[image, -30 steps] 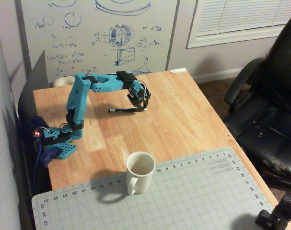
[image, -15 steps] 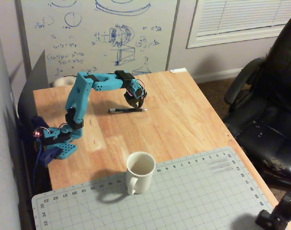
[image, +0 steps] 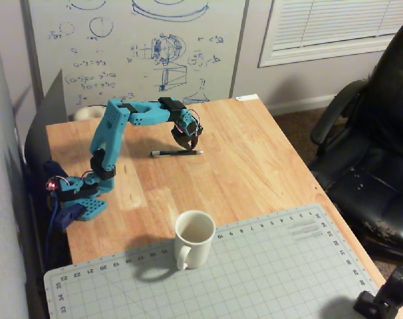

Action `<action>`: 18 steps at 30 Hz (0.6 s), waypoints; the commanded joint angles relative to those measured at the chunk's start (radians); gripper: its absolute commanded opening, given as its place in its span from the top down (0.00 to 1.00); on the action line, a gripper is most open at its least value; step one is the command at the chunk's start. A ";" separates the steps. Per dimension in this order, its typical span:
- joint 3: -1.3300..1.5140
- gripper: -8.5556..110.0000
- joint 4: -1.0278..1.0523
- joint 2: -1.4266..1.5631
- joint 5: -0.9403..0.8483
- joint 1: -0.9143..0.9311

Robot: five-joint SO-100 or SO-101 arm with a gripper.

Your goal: Touch the pen.

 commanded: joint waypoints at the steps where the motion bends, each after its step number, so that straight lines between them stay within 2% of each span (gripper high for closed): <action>1: -0.084 0.92 -0.017 0.031 -0.006 -0.002; 18: -0.072 0.92 -0.011 0.031 -0.006 0.003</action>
